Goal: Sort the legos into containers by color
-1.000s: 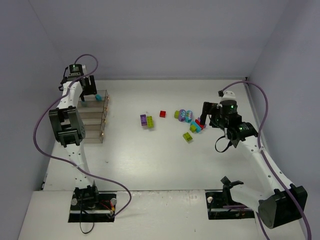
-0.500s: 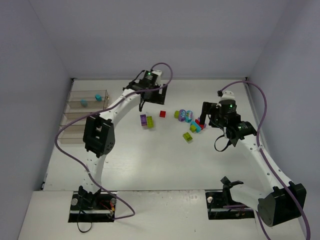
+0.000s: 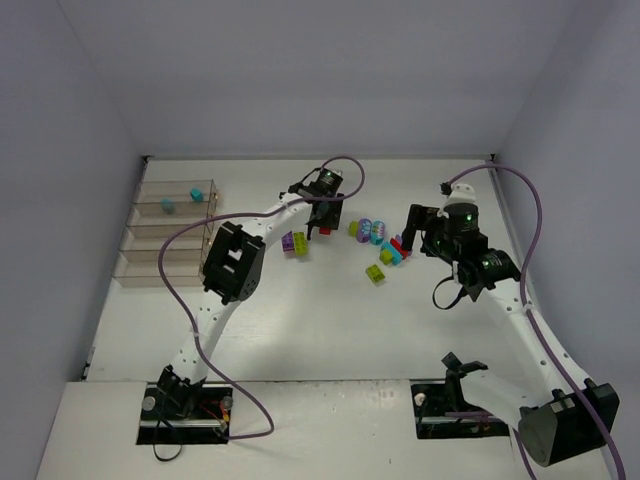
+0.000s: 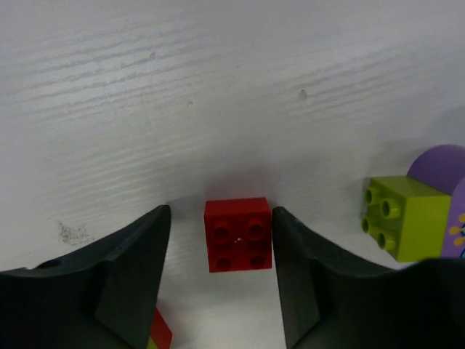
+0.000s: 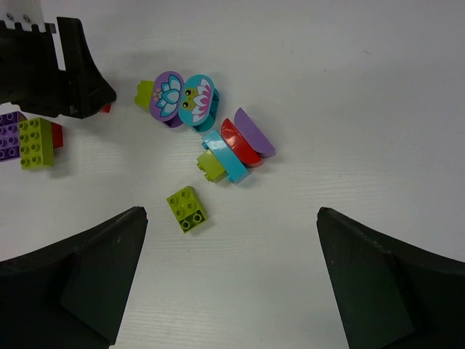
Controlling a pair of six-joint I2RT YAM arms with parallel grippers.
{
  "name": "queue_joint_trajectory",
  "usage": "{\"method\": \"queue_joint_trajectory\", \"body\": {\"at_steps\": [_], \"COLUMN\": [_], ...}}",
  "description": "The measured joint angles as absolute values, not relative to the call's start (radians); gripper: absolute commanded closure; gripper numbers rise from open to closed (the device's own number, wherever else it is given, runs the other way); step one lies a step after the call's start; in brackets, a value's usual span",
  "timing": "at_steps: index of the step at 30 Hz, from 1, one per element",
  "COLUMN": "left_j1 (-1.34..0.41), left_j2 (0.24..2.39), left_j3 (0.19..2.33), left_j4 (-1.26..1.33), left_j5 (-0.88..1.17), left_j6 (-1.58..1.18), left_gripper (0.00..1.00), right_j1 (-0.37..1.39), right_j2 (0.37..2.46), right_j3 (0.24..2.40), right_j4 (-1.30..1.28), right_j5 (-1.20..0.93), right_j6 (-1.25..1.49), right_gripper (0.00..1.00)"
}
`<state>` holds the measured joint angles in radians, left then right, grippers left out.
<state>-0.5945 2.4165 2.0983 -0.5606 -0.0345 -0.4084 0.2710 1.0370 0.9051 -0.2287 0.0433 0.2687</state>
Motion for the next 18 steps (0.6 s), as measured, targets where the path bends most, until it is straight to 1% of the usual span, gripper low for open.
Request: {"method": "queue_joint_trajectory", "body": {"at_steps": [1, 2, 4, 5, 6, 8, 13, 18], "left_j1": [-0.595, -0.595, -0.595, -0.595, -0.595, -0.596, -0.591, -0.529], "left_j2": [2.424, 2.424, 2.424, 2.424, 2.424, 2.417, 2.315, 2.101], "left_j3": [2.099, 2.099, 2.099, 2.099, 2.098, 2.088, 1.975, 1.885], "left_j4": [-0.555, -0.554, -0.551, -0.550, -0.550, -0.539, -0.537, -0.529], "left_j5": [-0.047, -0.047, -0.051, -0.053, -0.054, -0.059, -0.080, -0.079], "left_j6": [-0.409, -0.411, -0.420, -0.420, -0.425, -0.426, -0.416, -0.376], "left_gripper": [0.54, 0.64, 0.74, 0.87, 0.93, 1.00, 1.00, 1.00], "right_j1": [0.271, 0.271, 0.271, 0.271, 0.271, 0.271, 0.271, 0.271], "right_j2": [1.033, 1.028, 1.021, 1.021, 1.021, 1.021, 1.021, 1.021], "right_j3": [0.903, 0.900, 0.895, 0.894, 0.893, 0.891, 0.891, 0.891], "right_j4": [-0.228, -0.229, -0.229, -0.229, -0.229, -0.229, -0.229, -0.229], "right_j5": [0.043, 0.043, 0.043, 0.044, 0.043, 0.043, 0.042, 0.030], "right_j6": [0.269, 0.270, 0.271, 0.272, 0.273, 0.273, 0.277, 0.281], "right_gripper": [0.00, 0.00, 0.00, 0.00, 0.00, 0.00, 0.00, 0.00]}}
